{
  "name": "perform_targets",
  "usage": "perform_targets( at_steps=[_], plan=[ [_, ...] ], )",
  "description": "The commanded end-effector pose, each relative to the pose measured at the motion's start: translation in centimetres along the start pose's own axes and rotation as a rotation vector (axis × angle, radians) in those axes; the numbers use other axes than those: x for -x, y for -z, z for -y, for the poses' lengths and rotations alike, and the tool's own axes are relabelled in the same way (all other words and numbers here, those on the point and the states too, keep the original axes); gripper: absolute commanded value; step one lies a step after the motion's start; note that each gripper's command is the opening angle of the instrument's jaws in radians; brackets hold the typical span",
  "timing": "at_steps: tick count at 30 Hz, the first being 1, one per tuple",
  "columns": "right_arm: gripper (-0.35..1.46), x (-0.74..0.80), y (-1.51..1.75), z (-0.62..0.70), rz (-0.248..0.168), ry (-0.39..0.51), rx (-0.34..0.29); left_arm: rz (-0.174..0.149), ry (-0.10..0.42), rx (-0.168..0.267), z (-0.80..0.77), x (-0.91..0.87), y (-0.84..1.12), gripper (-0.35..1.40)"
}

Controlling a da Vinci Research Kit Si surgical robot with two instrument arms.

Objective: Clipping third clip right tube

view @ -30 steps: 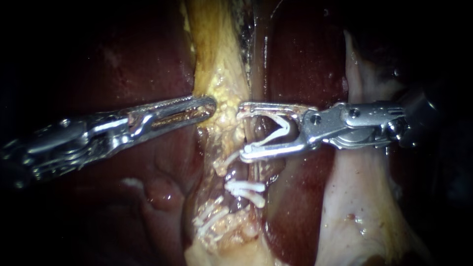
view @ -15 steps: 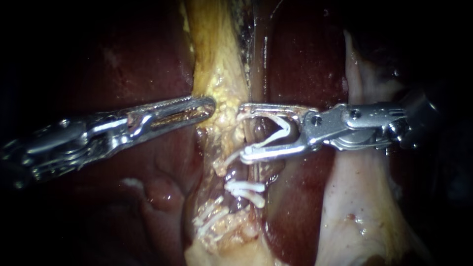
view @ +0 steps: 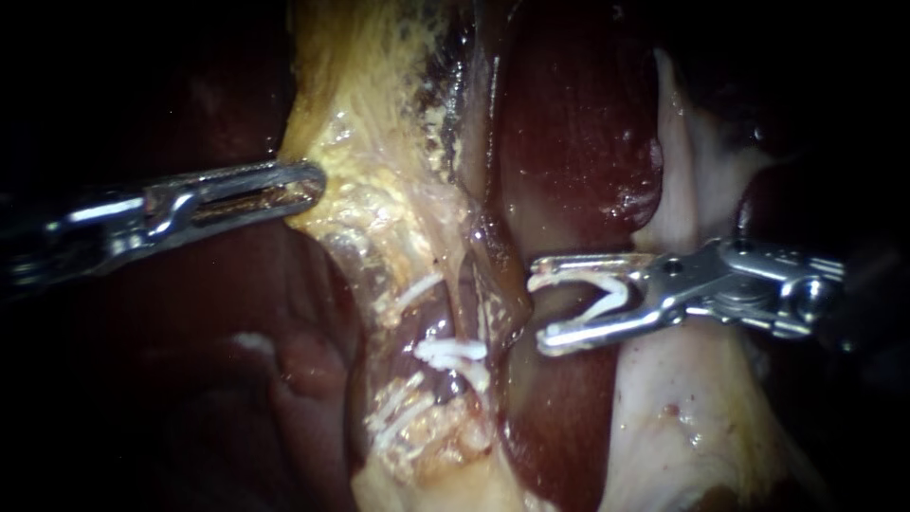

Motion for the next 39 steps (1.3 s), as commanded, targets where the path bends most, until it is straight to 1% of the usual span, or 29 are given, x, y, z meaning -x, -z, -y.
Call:
perform_targets(
  at_steps=[1,2,4,5,7,8,10,13,19,29,30,34,39],
  plan=[
    [0.53,0.03,-0.06,-0.03,0.004,-0.014,0.008,0.002,0.001,0.002,0.02,0.00,0.00,-0.35],
    [0.53,0.06,-0.14,-0.07,0.005,-0.036,0.013,0.004,0.002,-0.001,0.05,0.00,0.01,-0.35],
    [0.53,0.09,-0.25,-0.13,0.008,-0.051,0.022,0.003,0.003,-0.003,0.08,-0.01,0.03,-0.35],
    [0.53,0.11,-0.31,-0.19,0.012,-0.074,0.036,0.003,0.003,-0.002,0.09,-0.01,0.04,-0.35],
    [0.51,0.12,-0.38,-0.26,0.024,-0.079,0.067,0.002,0.004,-0.004,0.11,-0.01,0.04,-0.35],
    [0.51,0.12,-0.41,-0.31,0.023,-0.090,0.095,0.001,0.004,-0.006,0.12,-0.01,0.04,-0.35],
    [0.50,0.12,-0.44,-0.37,0.030,-0.096,0.117,0.001,0.004,-0.006,0.13,-0.02,0.04,-0.35],
    [0.49,0.13,-0.43,-0.43,0.025,-0.119,0.145,0.000,0.004,-0.008,0.15,-0.02,0.04,-0.35],
    [0.49,0.15,-0.49,-0.45,0.026,-0.135,0.155,0.001,0.005,-0.007,0.16,-0.02,0.04,-0.35],
    [0.48,0.28,-0.74,-0.48,0.044,-0.145,0.121,0.001,0.005,-0.007,0.17,-0.02,0.04,-0.35],
    [0.48,0.28,-0.76,-0.48,0.049,-0.145,0.117,0.001,0.005,-0.007,0.17,-0.02,0.04,-0.35],
    [0.46,0.28,-0.81,-0.49,0.040,-0.146,0.094,0.001,0.005,-0.007,0.17,-0.02,0.04,-0.35],
    [0.42,0.26,-0.88,-0.50,0.038,-0.146,0.093,0.000,0.005,-0.009,0.17,-0.02,0.03,-0.35]
  ],
)
